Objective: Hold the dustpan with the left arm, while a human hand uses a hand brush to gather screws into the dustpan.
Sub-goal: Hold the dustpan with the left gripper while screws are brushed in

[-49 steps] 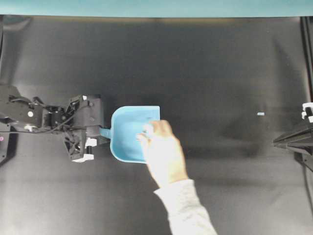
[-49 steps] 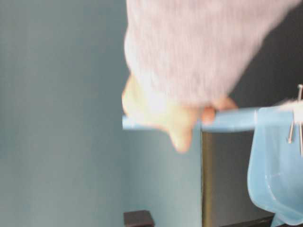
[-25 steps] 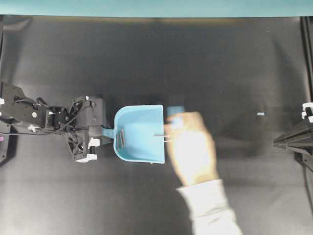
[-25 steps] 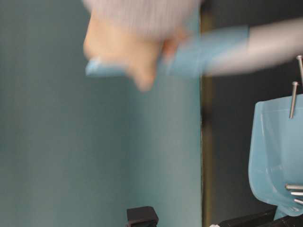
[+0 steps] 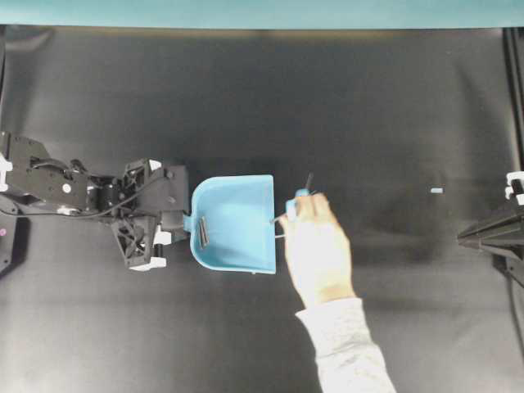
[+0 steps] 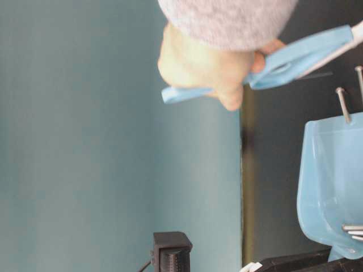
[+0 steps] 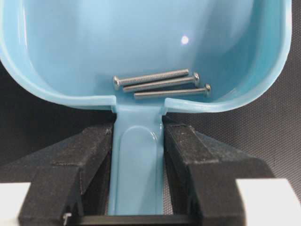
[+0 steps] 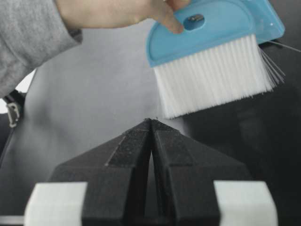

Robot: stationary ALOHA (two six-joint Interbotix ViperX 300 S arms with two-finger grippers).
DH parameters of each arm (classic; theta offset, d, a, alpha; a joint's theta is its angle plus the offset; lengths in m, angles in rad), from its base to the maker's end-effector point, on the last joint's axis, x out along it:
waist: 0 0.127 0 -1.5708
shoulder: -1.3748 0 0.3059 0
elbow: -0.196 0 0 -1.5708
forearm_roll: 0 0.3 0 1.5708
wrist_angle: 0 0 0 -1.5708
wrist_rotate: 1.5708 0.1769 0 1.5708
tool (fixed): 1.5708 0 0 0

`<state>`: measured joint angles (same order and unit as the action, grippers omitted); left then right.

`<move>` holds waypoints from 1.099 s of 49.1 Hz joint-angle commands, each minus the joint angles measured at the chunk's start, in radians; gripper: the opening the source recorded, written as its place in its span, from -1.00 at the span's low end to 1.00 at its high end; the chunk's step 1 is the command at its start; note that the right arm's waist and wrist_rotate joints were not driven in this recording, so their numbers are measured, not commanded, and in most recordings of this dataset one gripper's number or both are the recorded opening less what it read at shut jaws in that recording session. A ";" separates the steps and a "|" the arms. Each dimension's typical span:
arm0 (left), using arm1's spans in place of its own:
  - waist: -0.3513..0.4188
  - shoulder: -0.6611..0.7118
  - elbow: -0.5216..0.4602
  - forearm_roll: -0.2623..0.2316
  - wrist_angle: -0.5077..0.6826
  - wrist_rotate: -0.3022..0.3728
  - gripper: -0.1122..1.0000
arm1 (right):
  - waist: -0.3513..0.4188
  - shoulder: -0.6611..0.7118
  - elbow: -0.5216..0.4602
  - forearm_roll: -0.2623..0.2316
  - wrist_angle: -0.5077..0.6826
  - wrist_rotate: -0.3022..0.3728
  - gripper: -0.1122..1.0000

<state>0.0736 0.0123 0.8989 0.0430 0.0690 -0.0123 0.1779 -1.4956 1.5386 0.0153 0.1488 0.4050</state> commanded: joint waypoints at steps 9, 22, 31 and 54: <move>0.002 -0.028 -0.063 0.003 0.132 0.020 -0.25 | 0.000 0.003 -0.006 -0.002 -0.003 0.000 -0.80; 0.000 -0.014 -0.104 0.003 0.169 0.046 -0.25 | 0.000 0.003 -0.006 -0.003 -0.003 0.000 -0.80; 0.003 0.011 -0.114 0.002 0.175 0.046 -0.25 | 0.000 0.003 -0.006 -0.002 -0.003 -0.002 -0.80; 0.006 -0.002 -0.038 0.002 0.048 0.032 -0.25 | 0.000 0.003 -0.006 -0.003 -0.003 -0.002 -0.80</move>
<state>0.0782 0.0215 0.8406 0.0414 0.1887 0.0184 0.1779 -1.4972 1.5386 0.0153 0.1488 0.4034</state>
